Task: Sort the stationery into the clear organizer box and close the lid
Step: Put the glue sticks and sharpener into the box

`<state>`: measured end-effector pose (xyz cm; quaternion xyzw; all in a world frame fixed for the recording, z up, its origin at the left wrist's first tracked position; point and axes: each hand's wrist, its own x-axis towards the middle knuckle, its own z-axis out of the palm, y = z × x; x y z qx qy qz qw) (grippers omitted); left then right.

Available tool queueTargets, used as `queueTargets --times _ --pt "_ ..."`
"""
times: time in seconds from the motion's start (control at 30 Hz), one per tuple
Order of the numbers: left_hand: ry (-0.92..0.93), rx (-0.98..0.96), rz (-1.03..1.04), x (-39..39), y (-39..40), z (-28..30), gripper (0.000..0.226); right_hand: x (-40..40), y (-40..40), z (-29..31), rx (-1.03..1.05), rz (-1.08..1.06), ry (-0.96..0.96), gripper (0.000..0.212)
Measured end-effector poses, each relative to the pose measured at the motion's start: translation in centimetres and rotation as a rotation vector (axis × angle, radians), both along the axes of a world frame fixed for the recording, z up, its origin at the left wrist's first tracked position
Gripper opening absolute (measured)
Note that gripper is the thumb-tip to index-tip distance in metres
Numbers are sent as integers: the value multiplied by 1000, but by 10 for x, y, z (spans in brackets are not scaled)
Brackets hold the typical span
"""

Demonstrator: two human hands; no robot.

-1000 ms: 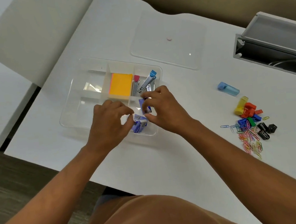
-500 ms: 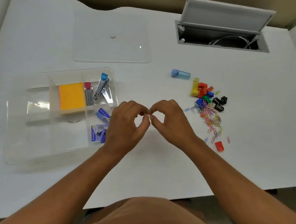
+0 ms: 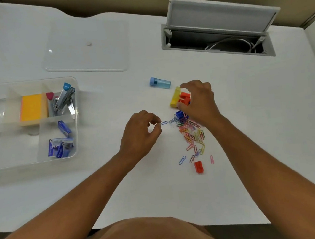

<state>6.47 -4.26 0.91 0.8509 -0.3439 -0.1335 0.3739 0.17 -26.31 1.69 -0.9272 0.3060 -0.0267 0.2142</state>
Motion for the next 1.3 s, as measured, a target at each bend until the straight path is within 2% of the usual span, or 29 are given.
queueTargets --times 0.07,0.13,0.27,0.37,0.43,0.47,0.53,0.6,0.67,0.77,0.83,0.9,1.1,1.2,1.3 --pt "-2 32 13 -3 -9 -1 10 11 -16 -5 -18 95 115 79" --pt "-7 47 32 -4 -14 -1 11 18 -24 -11 -16 172 184 87" --pt "1 91 47 -2 -19 -3 19 23 -31 -18 16 212 174 79" --pt "7 83 81 1 -26 -5 52 23 -18 -12 45 159 87 71" --pt "49 44 121 4 -31 -5 76 21 0 -4 243 78 -40 67" --pt "75 1 135 6 -34 -5 81 20 10 0 387 47 -86 65" --pt "110 -118 169 9 -39 -3 71 19 26 7 631 20 -98 62" --pt "103 -192 212 11 -41 -2 53 21 34 11 710 23 -60 58" --pt "92 -195 247 13 -40 0 41 25 34 14 670 39 -57 56" --pt "140 -194 292 14 -37 -1 37 36 23 16 558 32 -177 48" --pt "185 -198 336 14 -33 -1 40 49 11 13 469 6 -280 33" --pt "227 -200 367 14 -30 0 42 62 1 5 327 60 -282 20" --pt "283 -218 399 12 -16 7 40 90 -3 -29 -64 367 -12 63" --pt "308 -235 422 15 -3 12 41 88 10 -39 -186 417 53 67" --pt "313 -256 429 21 14 17 49 82 24 -43 -215 383 46 62"
